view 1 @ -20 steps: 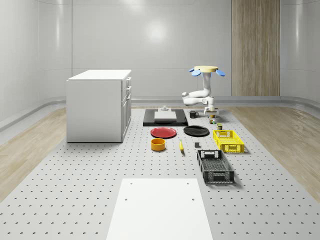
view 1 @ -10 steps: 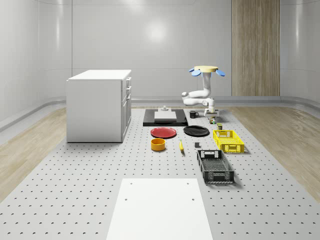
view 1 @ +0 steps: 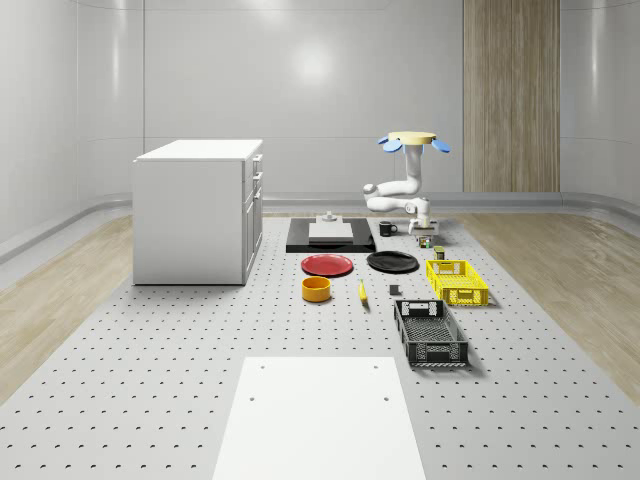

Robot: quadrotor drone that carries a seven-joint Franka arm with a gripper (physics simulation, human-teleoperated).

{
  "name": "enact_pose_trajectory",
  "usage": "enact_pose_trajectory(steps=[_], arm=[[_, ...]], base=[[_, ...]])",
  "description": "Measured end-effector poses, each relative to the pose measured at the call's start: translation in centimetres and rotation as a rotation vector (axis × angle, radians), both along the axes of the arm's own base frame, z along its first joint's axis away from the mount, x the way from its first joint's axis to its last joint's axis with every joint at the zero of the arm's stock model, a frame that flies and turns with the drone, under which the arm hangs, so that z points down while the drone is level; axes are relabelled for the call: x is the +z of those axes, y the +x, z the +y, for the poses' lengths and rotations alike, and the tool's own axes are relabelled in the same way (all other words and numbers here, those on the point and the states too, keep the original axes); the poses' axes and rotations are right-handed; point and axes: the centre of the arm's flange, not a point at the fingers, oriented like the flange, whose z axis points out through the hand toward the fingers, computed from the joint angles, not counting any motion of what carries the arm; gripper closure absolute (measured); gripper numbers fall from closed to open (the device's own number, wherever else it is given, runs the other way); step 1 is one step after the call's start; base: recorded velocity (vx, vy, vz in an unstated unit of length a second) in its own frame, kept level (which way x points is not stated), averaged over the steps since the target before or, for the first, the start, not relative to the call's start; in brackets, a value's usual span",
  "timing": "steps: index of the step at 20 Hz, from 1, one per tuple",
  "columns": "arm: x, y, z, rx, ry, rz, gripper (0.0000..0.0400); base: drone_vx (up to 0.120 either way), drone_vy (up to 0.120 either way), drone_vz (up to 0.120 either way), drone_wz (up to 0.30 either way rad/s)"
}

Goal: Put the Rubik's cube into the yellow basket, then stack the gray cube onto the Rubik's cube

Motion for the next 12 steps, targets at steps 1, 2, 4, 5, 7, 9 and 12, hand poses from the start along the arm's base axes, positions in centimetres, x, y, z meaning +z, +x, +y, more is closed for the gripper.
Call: enact_pose_trajectory(steps=[1,2,4,5,7,9,12], arm=[[0.04,0.02,0.00,0.000,0.000,0.000,0.0000],[0.08,0.03,0.00,0.000,0.000,0.000,0.0000],[0.16,0.04,0.00,0.000,0.000,0.000,0.0000],[0.31,0.05,0.00,0.000,0.000,0.000,0.0000],[0.56,0.06,0.00,0.000,0.000,0.000,0.0000],[0.72,0.06,0.00,0.000,0.000,0.000,0.0000],[0.87,0.07,0.00,0.000,0.000,0.000,0.0029]], base=[[0.000,0.000,0.000,0.000],[0.000,0.000,0.000,0.000],[0.000,0.000,0.000,0.000],[0.000,0.000,0.000,0.000],[0.000,0.000,0.000,0.000],[0.000,0.000,0.000,0.000],[0.000,0.000,0.000,0.000]])
